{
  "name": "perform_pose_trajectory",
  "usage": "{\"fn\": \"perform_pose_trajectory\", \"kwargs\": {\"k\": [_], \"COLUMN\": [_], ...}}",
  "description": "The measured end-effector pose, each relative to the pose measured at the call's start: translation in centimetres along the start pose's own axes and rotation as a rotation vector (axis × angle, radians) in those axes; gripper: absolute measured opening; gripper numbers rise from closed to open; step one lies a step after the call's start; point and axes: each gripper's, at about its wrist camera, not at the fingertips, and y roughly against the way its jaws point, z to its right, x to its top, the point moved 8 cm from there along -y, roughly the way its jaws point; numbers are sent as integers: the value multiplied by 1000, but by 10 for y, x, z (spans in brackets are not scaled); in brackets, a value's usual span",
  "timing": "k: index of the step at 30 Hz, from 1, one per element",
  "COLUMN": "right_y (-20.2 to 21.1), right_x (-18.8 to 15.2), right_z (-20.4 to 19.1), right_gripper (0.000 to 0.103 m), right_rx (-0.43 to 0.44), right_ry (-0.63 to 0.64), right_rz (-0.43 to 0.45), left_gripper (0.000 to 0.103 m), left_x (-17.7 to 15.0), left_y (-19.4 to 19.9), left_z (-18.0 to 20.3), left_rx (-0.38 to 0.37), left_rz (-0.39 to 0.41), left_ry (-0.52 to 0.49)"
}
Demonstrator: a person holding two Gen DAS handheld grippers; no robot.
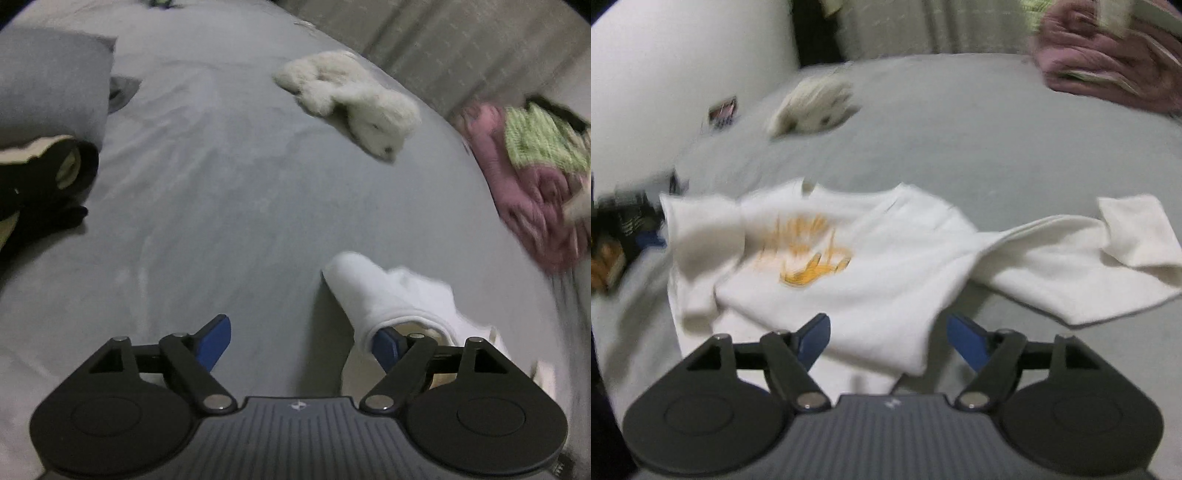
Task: Fold clothes
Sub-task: 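Lower the sweatshirt flat onto the bed and open both grippers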
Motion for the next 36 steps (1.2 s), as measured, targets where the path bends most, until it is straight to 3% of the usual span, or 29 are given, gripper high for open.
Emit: {"fn": "perform_pose_trajectory", "kwargs": {"k": [5, 8, 10, 13, 18, 24, 31, 32, 34, 36], "right_y": [-7, -12, -18, -21, -8, 0, 5, 0, -9, -18], "right_x": [15, 18, 22, 19, 4, -25, -45, -47, -50, -48], "right_z": [10, 9, 6, 3, -6, -26, -69, -72, -74, -65], "right_gripper": [74, 74, 75, 78, 79, 79, 79, 76, 57, 26], "right_rx": [-4, -33, -39, -30, 1, 47, 30, 3, -52, -101], "right_ry": [1, 13, 15, 17, -11, -3, 271, 301, 351, 339], "right_rz": [-8, -17, -23, -20, -19, -42, -10, -18, -34, -40], "left_gripper": [79, 79, 79, 79, 79, 79, 78, 78, 70, 33], "left_x": [-7, 6, 6, -16, -72, -114, -132, -134, -137, -137], "left_y": [28, 40, 45, 46, 46, 31, 22, 20, 15, 13], "left_z": [-14, -38, -47, -21, 28, 39, 51, 55, 64, 69], "left_rx": [24, 35, 22, -38, -67, -34, -19, -18, -21, -21], "left_rz": [48, 122, 131, 61, -26, -116, -67, -52, -27, -14], "left_ry": [-46, 53, 108, 8, -212, -237, -248, -261, -300, -318]}}
